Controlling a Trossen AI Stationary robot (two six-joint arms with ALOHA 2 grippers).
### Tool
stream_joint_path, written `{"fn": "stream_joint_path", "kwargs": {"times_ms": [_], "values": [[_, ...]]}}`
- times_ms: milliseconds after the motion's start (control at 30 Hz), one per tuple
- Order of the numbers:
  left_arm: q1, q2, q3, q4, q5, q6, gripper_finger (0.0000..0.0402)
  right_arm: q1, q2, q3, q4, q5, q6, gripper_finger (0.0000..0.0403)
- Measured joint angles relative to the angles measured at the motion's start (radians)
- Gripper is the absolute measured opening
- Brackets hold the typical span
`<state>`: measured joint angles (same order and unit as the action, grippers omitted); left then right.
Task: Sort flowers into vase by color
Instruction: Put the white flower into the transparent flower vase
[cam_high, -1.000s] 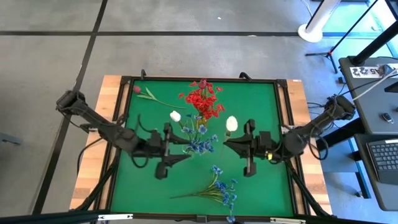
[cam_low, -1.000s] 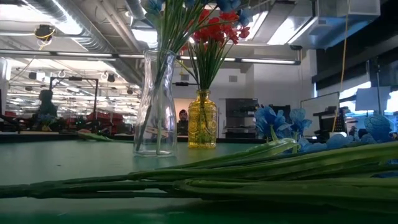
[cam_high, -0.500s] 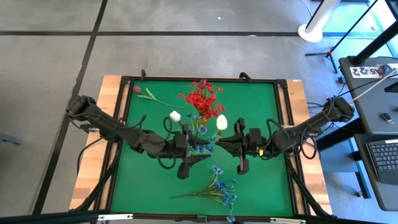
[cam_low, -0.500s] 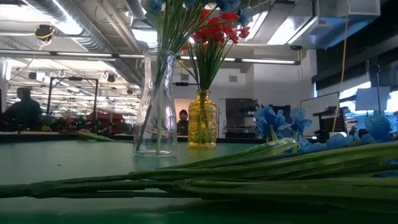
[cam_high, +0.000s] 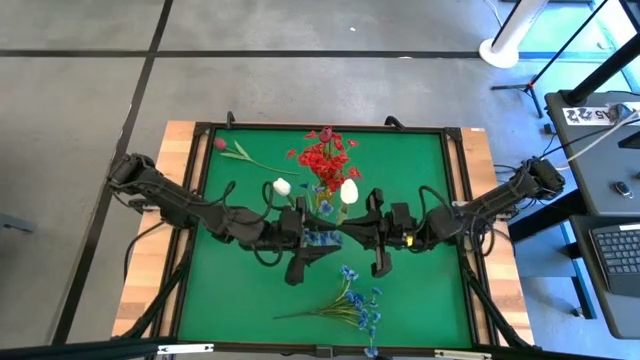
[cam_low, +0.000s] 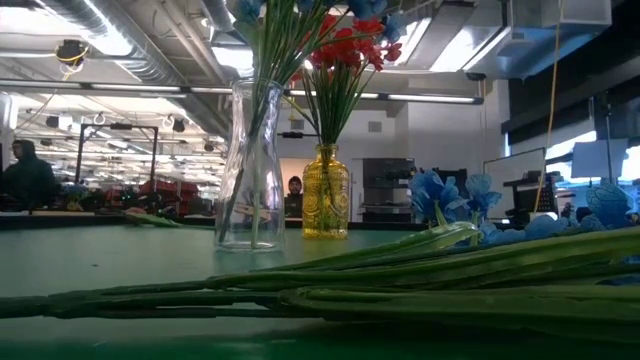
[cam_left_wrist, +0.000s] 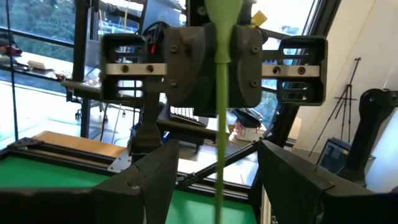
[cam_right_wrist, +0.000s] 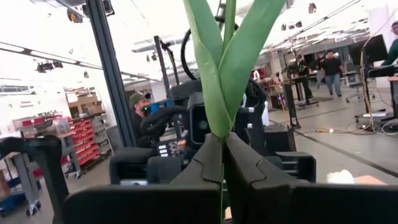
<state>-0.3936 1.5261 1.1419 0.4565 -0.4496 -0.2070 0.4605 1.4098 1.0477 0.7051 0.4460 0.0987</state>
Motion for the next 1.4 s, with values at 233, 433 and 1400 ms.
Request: {"fn": "stream_joint_path", "kwargs": {"times_ms": [233, 433, 1400], "values": [[-0.029, 0.0, 0.0, -0.006, -0.004, -0.001, 0.0211, -0.002, 0.001, 0.0, -0.008, -0.022, 0.002, 0.0], [-0.039, 0.0, 0.0, -0.007, -0.043, -0.001, 0.0184, -0.003, 0.001, 0.0, -0.027, -0.03, 0.007, 0.0], [-0.013, 0.022, -0.001, -0.05, -0.038, -0.051, 0.0009, -0.004, 0.0, 0.0, -0.022, -0.061, 0.0, 0.0]]}}
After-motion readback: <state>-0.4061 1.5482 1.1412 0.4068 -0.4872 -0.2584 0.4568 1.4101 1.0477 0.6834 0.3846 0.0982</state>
